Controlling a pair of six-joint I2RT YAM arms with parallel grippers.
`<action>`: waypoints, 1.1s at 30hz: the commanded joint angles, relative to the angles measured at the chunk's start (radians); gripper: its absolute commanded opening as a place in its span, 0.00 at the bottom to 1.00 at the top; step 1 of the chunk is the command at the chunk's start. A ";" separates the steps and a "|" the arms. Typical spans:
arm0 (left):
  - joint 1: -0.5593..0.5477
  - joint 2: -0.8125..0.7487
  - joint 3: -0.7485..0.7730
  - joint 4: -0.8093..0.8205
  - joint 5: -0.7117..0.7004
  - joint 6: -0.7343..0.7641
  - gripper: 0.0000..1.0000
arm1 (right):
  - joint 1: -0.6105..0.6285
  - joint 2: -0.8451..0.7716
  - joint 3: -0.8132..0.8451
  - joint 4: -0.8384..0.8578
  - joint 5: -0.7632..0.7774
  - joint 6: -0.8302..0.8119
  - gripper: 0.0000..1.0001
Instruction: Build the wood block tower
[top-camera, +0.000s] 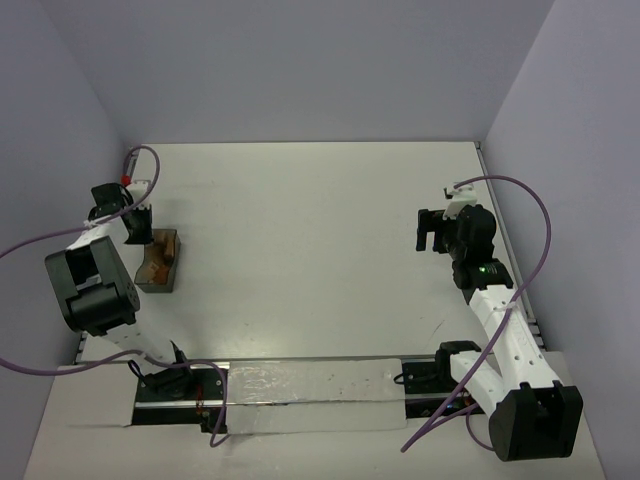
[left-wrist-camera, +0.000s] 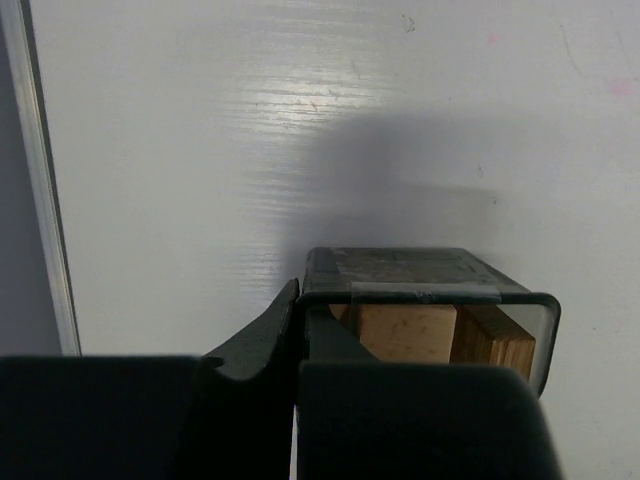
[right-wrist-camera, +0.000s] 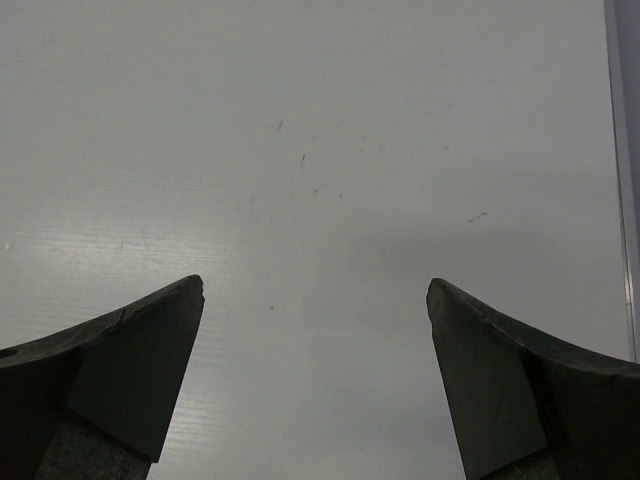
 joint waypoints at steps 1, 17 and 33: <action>-0.060 -0.092 0.037 0.040 -0.107 -0.042 0.00 | 0.006 -0.017 0.022 0.019 0.004 0.002 1.00; -0.594 -0.164 0.129 0.006 -0.781 -0.057 0.00 | 0.006 -0.049 0.016 0.026 -0.003 -0.007 1.00; -0.945 0.072 0.152 0.162 -1.280 0.175 0.00 | 0.006 -0.058 0.013 0.027 -0.004 -0.007 1.00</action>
